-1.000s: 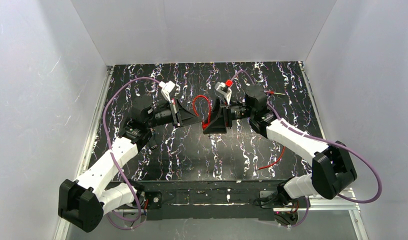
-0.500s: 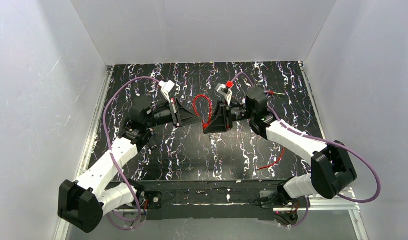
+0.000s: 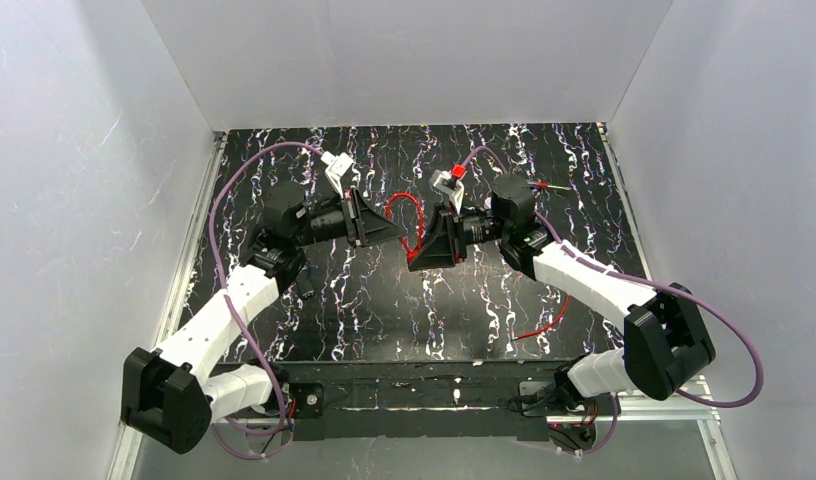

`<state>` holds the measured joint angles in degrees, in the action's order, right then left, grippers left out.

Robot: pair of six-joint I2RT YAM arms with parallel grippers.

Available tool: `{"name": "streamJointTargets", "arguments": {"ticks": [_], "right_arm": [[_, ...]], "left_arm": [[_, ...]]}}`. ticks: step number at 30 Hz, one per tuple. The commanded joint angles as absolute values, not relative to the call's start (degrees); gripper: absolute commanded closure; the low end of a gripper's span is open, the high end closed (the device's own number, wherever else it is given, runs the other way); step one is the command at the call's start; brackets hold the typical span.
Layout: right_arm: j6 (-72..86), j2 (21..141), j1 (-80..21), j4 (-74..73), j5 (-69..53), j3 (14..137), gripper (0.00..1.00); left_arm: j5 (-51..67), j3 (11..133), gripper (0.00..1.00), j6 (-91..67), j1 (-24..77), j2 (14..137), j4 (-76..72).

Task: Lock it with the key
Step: Lock the lock.

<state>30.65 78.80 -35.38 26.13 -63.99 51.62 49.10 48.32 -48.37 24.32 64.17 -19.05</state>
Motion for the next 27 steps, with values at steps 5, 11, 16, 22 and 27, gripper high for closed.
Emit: {"name": "streamJointTargets", "arguments": {"ticks": [5,11,16,22,27], "right_arm": [[29.5,77.6,-35.7,26.1,-63.9,56.3,0.99],[30.9,79.7,-35.6,25.9,-62.5,63.8,0.99],[32.0,80.4,-34.0,25.0,-59.0,65.7,0.99],[37.7,80.7,-29.0,29.2,-49.5,63.4,0.99],[47.2,83.1,-26.6,36.4,-43.7,62.1,0.99]], "left_arm": [[50.0,51.6,1.0,-43.9,26.5,65.3,-16.6],[48.3,53.4,0.96,-36.7,27.3,65.9,-7.4],[47.5,61.6,0.61,-35.2,20.5,67.3,-4.9],[45.4,64.9,0.33,-31.4,17.1,67.1,-3.0],[42.7,62.7,0.16,-31.8,17.1,67.4,-3.3]]}}
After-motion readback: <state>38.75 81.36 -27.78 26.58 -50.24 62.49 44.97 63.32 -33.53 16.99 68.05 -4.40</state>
